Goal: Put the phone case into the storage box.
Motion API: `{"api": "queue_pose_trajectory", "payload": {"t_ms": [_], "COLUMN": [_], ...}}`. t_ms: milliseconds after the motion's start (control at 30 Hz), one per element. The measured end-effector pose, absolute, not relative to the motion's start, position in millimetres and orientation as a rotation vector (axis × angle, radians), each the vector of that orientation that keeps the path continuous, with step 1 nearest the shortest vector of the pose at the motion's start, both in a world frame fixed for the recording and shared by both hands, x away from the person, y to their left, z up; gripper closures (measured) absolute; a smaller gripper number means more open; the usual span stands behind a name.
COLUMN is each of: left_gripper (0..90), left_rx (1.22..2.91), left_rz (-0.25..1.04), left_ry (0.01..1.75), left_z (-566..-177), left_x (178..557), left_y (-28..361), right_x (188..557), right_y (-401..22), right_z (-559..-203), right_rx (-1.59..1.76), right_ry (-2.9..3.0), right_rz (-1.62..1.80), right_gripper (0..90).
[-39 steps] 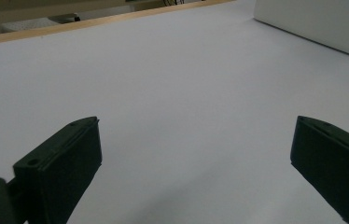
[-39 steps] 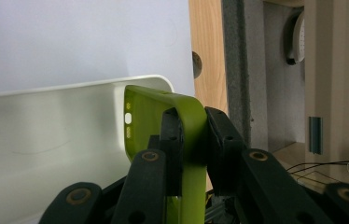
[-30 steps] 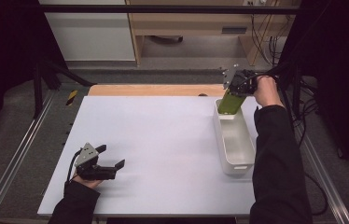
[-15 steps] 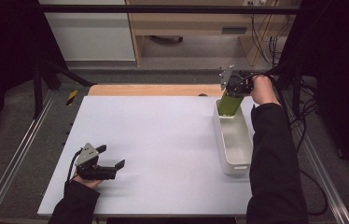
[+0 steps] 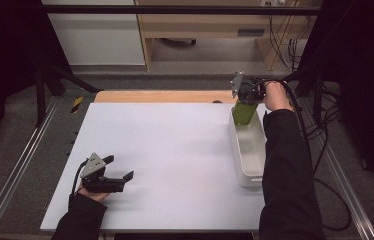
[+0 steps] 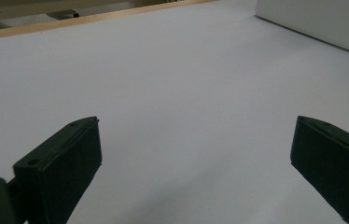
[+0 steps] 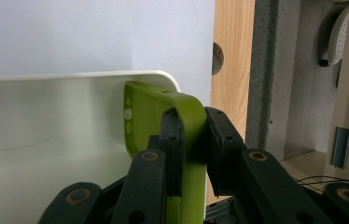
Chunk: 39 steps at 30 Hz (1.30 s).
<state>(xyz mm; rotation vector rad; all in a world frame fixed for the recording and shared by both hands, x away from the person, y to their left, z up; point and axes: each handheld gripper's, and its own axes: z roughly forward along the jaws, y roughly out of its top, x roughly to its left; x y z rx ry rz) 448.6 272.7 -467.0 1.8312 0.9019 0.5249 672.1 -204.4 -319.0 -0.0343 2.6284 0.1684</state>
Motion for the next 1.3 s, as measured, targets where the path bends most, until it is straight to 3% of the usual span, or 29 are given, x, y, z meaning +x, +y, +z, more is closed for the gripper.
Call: {"api": "queue_pose_trajectory", "payload": {"t_ms": [700, 833, 967, 1300], "left_gripper": [1.7, 1.7, 1.7, 1.7], "left_rx": [1.839, 1.840, 1.842, 1.839], "left_rz": [0.523, 0.521, 0.522, 0.525], "left_ry": [0.902, 0.903, 0.902, 0.900], "left_z": [-467, -468, -468, -467], "left_x": [449, 449, 449, 448], "left_y": [272, 273, 272, 272], "right_x": [679, 680, 678, 667], "right_y": [-203, -202, -203, -200], "right_z": [-326, -325, -323, -309], "right_rx": [0.003, 0.053, 0.114, 0.221], "right_ry": [2.600, 2.564, 2.518, 2.456], "right_rz": [0.145, 0.174, 0.200, 0.356], "right_gripper": [75.7, 63.3, 41.6, 17.2]}}
